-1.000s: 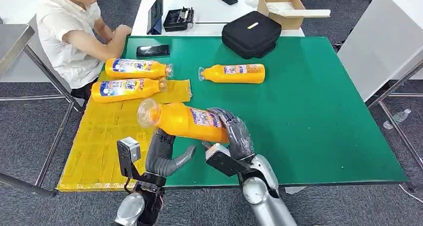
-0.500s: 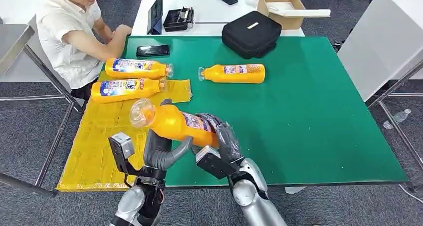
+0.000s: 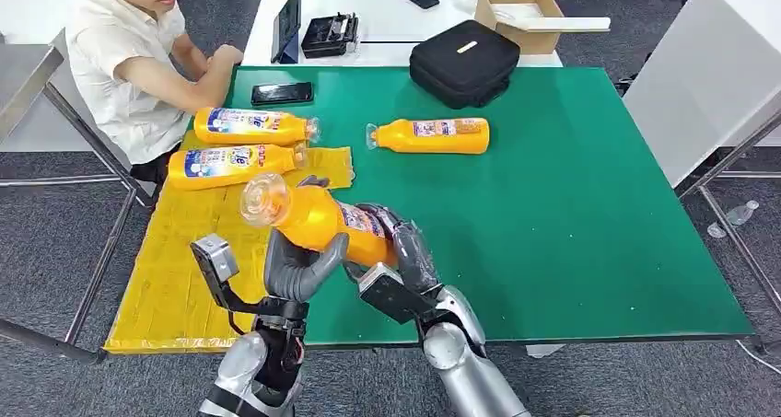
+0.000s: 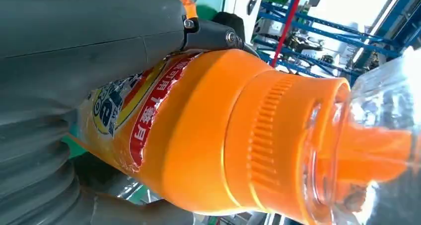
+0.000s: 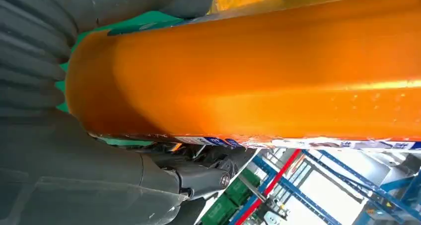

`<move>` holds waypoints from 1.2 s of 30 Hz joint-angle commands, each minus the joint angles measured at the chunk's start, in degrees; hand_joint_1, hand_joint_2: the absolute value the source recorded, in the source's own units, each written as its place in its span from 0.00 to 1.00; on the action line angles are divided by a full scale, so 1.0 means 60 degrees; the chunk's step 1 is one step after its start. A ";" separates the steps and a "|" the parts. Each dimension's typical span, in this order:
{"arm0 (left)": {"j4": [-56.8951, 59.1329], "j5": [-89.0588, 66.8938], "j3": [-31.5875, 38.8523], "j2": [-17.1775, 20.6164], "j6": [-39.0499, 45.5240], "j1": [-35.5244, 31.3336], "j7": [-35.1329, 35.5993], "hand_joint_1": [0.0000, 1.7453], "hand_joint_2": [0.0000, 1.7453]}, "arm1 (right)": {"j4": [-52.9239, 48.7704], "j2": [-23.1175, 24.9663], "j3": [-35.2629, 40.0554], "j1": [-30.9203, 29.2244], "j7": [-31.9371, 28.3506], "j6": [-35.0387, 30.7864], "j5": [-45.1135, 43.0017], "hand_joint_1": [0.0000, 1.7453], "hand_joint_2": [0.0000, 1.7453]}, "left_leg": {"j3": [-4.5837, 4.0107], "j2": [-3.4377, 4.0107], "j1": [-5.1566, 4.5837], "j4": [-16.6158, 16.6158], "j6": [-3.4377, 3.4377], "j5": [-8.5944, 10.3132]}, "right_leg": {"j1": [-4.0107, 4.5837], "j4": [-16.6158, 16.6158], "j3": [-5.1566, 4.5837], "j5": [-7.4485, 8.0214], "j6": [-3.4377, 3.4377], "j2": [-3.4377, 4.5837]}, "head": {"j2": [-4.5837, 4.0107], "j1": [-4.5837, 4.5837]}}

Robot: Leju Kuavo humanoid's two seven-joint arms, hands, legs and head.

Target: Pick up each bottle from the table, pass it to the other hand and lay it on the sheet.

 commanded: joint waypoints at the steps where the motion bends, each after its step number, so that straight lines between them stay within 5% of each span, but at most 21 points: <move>1: 0.0808 0.0051 -0.0164 -0.0503 -0.0155 -0.0531 0.0026 1.00 1.00 | 0.0905 -0.0141 0.0427 -0.0552 -0.0062 0.0148 -0.0021 1.00 1.00 | 0.0020 0.0010 0.0008 0.0006 0.0002 -0.0009 | 0.0015 -0.0003 0.0028 -0.0006 -0.0036 -0.0007 | 0.0000 0.0004; 17: 0.0895 -0.0388 -0.0189 -0.0503 -0.0233 -0.0640 -0.0019 1.00 1.00 | 0.0901 -0.0323 0.0444 -0.0590 -0.0101 0.0417 -0.0622 1.00 1.00 | 0.0017 0.0003 0.0008 0.0006 0.0002 -0.0008 | 0.0015 -0.0005 0.0026 -0.0006 -0.0033 -0.0012 | 0.0000 0.0004; 18: 0.0887 -0.0556 -0.0188 -0.0503 -0.0153 -0.0638 -0.0049 1.00 1.00 | 0.0877 -0.0345 0.0433 -0.0582 -0.0050 0.0475 -0.0718 0.80 1.00 | 0.0032 0.0008 0.0009 0.0007 0.0003 -0.0012 | 0.0018 -0.0006 0.0042 -0.0011 -0.0047 -0.0014 | 0.0000 0.0004; 19: 0.0817 -0.0940 -0.0170 -0.0503 0.0054 -0.0620 -0.0190 1.00 1.00 | 0.0867 -0.0353 0.0361 -0.0527 0.0054 0.0476 -0.0799 0.00 1.00 | 0.0004 -0.0005 0.0005 0.0004 0.0001 -0.0002 | 0.0009 -0.0003 0.0012 -0.0003 -0.0020 -0.0015 | 0.0000 0.0004; 31: -0.2291 -0.9731 0.2088 -0.0275 0.3384 -0.0159 0.0054 1.00 1.00 | -0.0230 -0.0315 -0.2603 0.0871 0.0797 -0.1687 0.1564 0.00 1.00 | 0.0003 0.0002 0.0004 0.0007 0.0002 -0.0010 | 0.0010 0.0000 0.0014 -0.0009 -0.0029 -0.0011 | 0.0000 0.0004; 36: -0.1925 -1.5073 0.3017 -0.0038 0.4438 -0.0108 0.1693 1.00 1.00 | -0.0975 -0.0180 -0.3753 0.1080 0.0393 -0.1894 0.1569 0.00 1.00 | 0.0018 0.0015 0.0004 0.0002 -0.0003 -0.0008 | 0.0013 0.0001 0.0023 -0.0008 -0.0046 -0.0003 | 0.0000 0.0004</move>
